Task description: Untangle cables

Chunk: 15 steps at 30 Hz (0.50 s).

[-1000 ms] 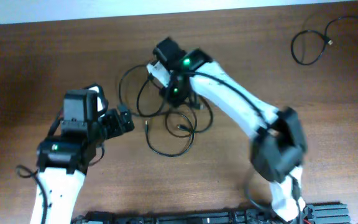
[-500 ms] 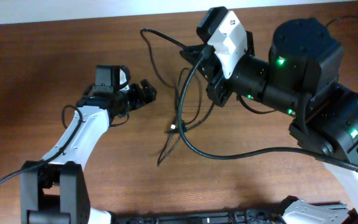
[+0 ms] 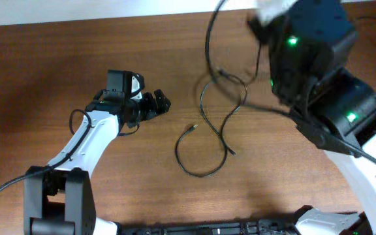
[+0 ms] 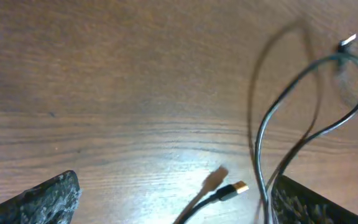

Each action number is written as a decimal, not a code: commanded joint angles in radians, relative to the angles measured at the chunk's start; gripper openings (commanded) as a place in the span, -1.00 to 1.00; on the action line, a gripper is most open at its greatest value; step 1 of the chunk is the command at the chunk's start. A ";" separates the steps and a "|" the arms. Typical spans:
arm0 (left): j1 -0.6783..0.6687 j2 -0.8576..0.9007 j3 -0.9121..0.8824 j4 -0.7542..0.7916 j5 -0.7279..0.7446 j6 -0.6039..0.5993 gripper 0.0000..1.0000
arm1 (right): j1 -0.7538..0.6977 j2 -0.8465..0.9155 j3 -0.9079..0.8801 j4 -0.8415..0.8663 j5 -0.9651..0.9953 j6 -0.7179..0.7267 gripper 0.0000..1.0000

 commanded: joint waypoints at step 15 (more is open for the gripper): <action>0.000 0.007 0.001 -0.003 -0.015 0.020 0.97 | -0.275 0.108 -0.023 -0.508 -0.331 0.624 -0.92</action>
